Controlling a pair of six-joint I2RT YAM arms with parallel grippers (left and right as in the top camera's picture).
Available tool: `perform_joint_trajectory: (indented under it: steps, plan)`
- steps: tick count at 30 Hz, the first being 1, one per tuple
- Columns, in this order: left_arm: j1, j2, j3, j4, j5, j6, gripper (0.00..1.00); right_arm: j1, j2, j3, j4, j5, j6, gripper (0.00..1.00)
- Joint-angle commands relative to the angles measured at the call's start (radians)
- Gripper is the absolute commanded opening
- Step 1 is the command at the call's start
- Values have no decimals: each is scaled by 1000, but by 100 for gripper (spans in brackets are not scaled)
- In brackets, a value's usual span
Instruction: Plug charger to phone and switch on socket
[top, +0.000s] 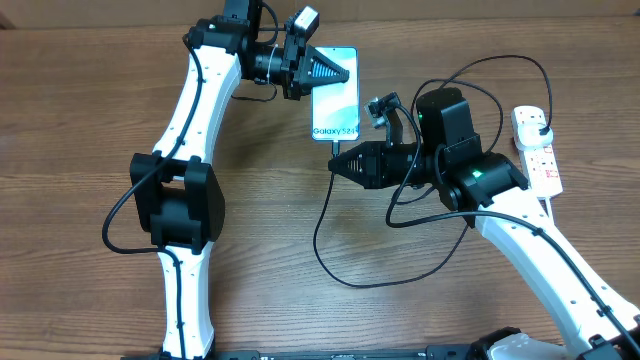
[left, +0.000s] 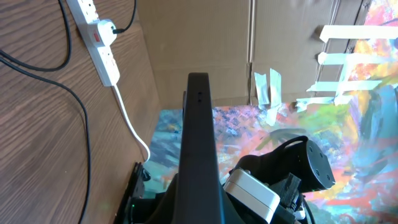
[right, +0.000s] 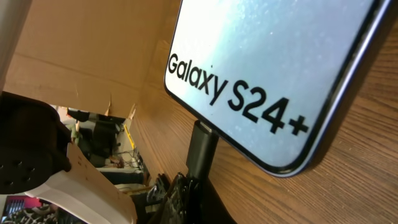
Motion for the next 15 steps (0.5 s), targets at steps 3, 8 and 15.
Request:
perform_joint_trajectory:
  steps: [3, 8, 15]
  plan:
    - [-10, -5, 16, -7, 58, -10, 4, -46, -1, 7, 37, 62, 8, 4]
    - [-10, -5, 16, -6, 58, -9, 4, -53, -1, 7, 37, 61, 7, 4]
    - [-10, -5, 16, -6, 25, -9, 4, -53, -1, 7, 24, 32, 6, 20]
